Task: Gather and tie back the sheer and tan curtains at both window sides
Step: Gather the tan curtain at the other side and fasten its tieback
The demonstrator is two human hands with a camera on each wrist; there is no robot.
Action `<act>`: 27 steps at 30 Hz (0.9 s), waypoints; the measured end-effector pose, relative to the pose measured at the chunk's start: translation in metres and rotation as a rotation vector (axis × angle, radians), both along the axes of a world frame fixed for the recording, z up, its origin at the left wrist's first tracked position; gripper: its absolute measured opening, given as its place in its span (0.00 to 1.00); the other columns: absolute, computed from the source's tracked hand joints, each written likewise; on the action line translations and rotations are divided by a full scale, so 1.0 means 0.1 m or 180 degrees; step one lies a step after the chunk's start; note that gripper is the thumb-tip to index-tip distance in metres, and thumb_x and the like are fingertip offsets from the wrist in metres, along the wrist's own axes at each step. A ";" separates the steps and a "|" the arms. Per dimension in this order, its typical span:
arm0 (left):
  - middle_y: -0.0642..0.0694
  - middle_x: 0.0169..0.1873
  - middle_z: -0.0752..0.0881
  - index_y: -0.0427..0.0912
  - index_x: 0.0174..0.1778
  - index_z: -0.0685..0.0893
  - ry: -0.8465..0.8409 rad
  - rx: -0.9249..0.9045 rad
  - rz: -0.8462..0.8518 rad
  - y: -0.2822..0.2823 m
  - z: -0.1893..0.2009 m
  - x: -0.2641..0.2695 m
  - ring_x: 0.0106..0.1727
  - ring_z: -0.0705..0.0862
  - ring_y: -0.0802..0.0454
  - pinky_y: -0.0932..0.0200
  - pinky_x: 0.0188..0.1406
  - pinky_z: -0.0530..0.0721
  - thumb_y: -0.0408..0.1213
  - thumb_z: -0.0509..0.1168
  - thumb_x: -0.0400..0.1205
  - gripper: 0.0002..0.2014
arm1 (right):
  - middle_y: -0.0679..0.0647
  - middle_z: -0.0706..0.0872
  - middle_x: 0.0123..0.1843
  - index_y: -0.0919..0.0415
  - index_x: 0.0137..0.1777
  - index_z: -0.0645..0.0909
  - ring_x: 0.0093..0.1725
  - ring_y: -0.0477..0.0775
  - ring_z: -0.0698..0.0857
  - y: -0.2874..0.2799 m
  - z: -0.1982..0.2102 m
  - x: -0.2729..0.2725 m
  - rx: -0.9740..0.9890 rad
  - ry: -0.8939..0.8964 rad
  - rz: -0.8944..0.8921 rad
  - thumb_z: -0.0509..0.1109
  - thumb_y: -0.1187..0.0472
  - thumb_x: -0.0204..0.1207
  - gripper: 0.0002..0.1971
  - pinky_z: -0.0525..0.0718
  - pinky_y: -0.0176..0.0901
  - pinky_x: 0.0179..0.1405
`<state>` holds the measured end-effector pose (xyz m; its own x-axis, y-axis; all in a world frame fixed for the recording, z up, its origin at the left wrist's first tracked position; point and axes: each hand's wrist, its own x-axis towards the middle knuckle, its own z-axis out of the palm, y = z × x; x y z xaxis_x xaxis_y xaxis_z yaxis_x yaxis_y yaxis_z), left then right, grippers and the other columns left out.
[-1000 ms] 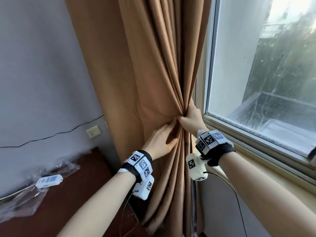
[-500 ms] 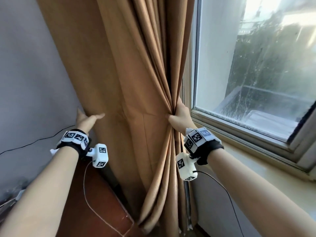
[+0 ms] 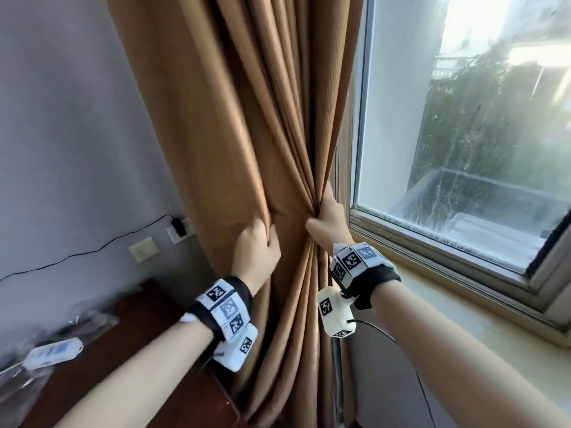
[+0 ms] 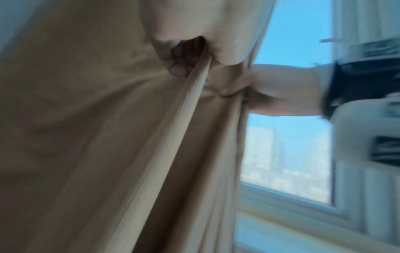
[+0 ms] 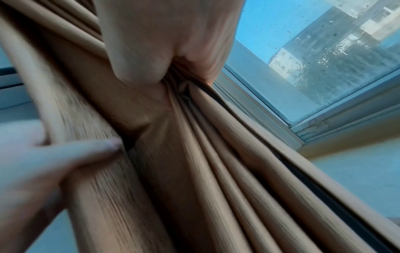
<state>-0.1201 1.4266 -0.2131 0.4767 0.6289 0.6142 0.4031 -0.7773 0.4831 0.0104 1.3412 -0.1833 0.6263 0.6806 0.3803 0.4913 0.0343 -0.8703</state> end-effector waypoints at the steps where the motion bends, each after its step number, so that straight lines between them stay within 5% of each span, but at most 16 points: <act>1: 0.28 0.33 0.85 0.29 0.42 0.78 -0.0031 0.0114 -0.0178 -0.15 0.01 0.02 0.36 0.85 0.27 0.42 0.31 0.82 0.33 0.65 0.80 0.08 | 0.54 0.81 0.53 0.59 0.75 0.65 0.50 0.51 0.78 0.00 -0.01 0.01 0.0010 0.0021 -0.0015 0.59 0.78 0.67 0.34 0.73 0.31 0.48; 5: 0.30 0.40 0.85 0.31 0.49 0.77 0.0259 0.0085 -0.0646 -0.46 0.16 0.12 0.43 0.84 0.29 0.44 0.40 0.80 0.30 0.63 0.82 0.05 | 0.53 0.82 0.49 0.62 0.71 0.69 0.49 0.53 0.81 0.04 -0.03 0.04 0.0098 0.0023 -0.0052 0.63 0.77 0.69 0.29 0.73 0.24 0.40; 7: 0.28 0.49 0.85 0.31 0.60 0.75 0.0515 -0.0142 -0.0717 -0.44 0.19 0.21 0.51 0.84 0.29 0.42 0.48 0.81 0.27 0.59 0.81 0.12 | 0.54 0.83 0.47 0.64 0.68 0.70 0.46 0.53 0.82 0.04 -0.05 0.00 0.0178 0.0052 -0.0057 0.66 0.75 0.71 0.25 0.73 0.19 0.35; 11: 0.31 0.60 0.83 0.33 0.76 0.63 0.1022 -0.0279 -0.0634 -0.43 0.09 0.29 0.60 0.82 0.33 0.46 0.58 0.80 0.32 0.61 0.80 0.27 | 0.57 0.86 0.48 0.62 0.65 0.71 0.47 0.54 0.85 0.03 -0.08 -0.01 0.0160 0.0166 -0.0053 0.67 0.71 0.71 0.22 0.76 0.27 0.38; 15: 0.34 0.78 0.63 0.33 0.82 0.47 0.1619 -0.0430 -0.0644 -0.41 -0.15 0.33 0.78 0.67 0.42 0.57 0.77 0.63 0.42 0.65 0.81 0.41 | 0.59 0.84 0.51 0.61 0.67 0.69 0.47 0.54 0.81 -0.03 -0.01 0.05 -0.0102 0.0245 0.0138 0.61 0.76 0.68 0.26 0.72 0.21 0.33; 19: 0.27 0.79 0.55 0.27 0.81 0.43 0.2168 -0.0398 -0.0651 -0.34 -0.23 0.47 0.79 0.61 0.35 0.50 0.79 0.64 0.50 0.64 0.80 0.47 | 0.56 0.82 0.54 0.59 0.67 0.67 0.51 0.55 0.81 -0.05 0.08 0.01 -0.0171 0.0500 0.0451 0.67 0.67 0.74 0.22 0.76 0.33 0.40; 23: 0.29 0.76 0.65 0.31 0.80 0.58 0.2464 -0.0526 -0.0676 -0.35 -0.19 0.53 0.74 0.70 0.35 0.48 0.73 0.72 0.50 0.61 0.80 0.37 | 0.50 0.78 0.55 0.59 0.69 0.64 0.52 0.50 0.79 -0.03 0.11 0.00 -0.0368 0.0368 0.0520 0.79 0.54 0.70 0.34 0.75 0.39 0.50; 25: 0.27 0.72 0.70 0.29 0.75 0.65 0.2618 -0.0478 -0.0628 -0.36 -0.18 0.56 0.71 0.71 0.34 0.49 0.72 0.72 0.48 0.60 0.80 0.33 | 0.51 0.80 0.54 0.60 0.68 0.65 0.51 0.51 0.80 -0.01 0.07 0.02 -0.0366 0.0159 0.0314 0.78 0.59 0.70 0.31 0.74 0.36 0.48; 27: 0.24 0.75 0.62 0.24 0.78 0.55 0.2578 -0.0372 -0.0619 -0.35 -0.20 0.57 0.75 0.65 0.33 0.50 0.76 0.67 0.50 0.61 0.80 0.40 | 0.54 0.84 0.53 0.58 0.67 0.70 0.52 0.54 0.83 0.01 0.02 0.07 -0.0241 0.0099 0.0093 0.72 0.66 0.72 0.25 0.75 0.32 0.44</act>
